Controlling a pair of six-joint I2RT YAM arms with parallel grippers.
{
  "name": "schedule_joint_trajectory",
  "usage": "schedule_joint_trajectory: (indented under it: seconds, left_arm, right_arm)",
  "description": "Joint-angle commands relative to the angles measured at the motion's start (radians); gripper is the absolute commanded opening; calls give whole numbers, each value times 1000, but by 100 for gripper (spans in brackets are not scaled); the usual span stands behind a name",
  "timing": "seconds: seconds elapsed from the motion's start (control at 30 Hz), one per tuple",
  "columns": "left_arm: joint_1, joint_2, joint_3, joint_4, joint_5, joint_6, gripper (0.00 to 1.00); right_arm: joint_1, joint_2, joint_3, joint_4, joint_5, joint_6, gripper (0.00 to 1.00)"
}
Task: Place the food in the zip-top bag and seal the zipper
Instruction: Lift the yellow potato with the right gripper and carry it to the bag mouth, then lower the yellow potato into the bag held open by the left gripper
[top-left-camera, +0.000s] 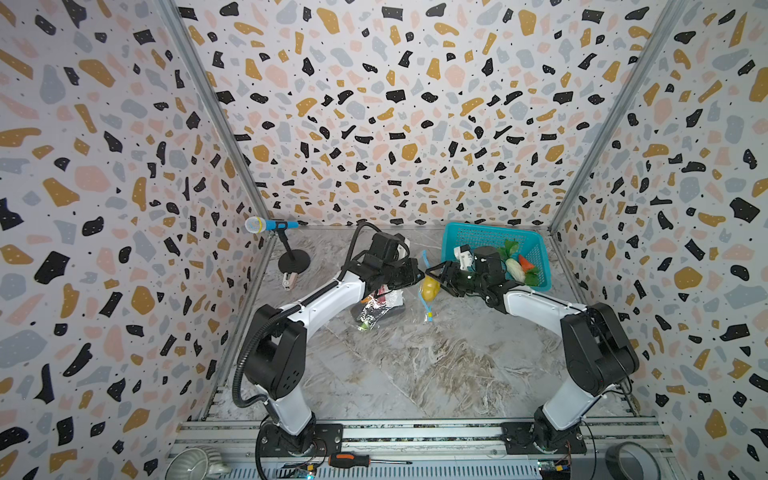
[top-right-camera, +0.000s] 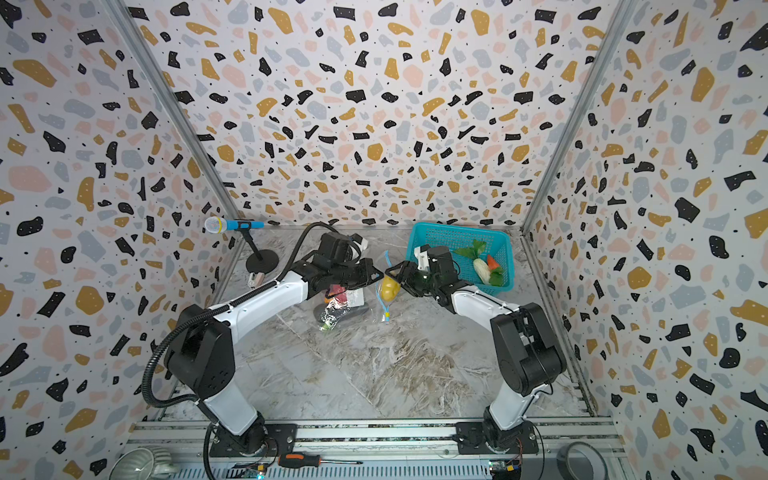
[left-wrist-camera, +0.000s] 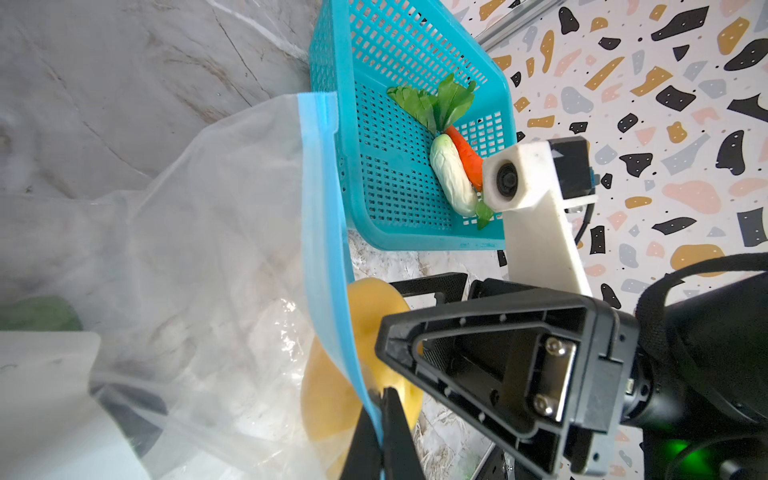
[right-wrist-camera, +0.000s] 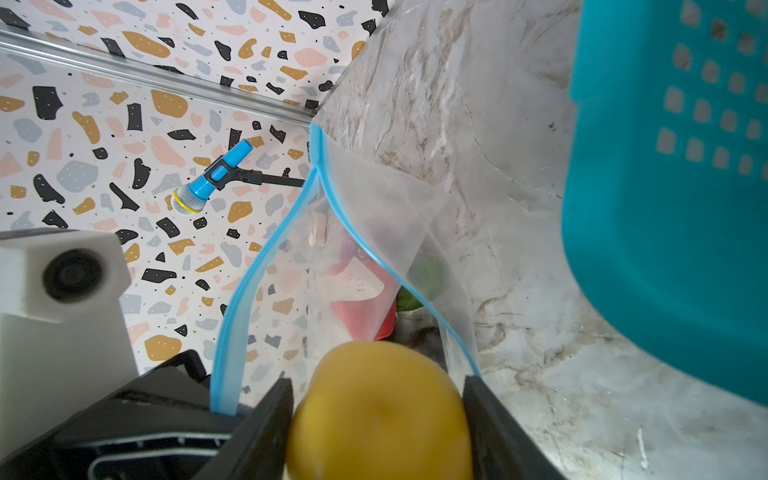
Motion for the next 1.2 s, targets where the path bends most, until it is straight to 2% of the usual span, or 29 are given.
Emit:
schedule_joint_trajectory:
  seconds: [0.0,0.37,1.17]
  left_arm:
    - [5,-39,-9,25,0,-8,0]
    - [5,-53,-17,25,-3,-8,0]
    - [5,-52,-21,29,1,-5,0]
  right_arm:
    - [10,-47,1,-10,8,-22,55]
    - [27,-26,17,-27,12,-30,57]
    - [40,-18,67,-68,28,-54,72]
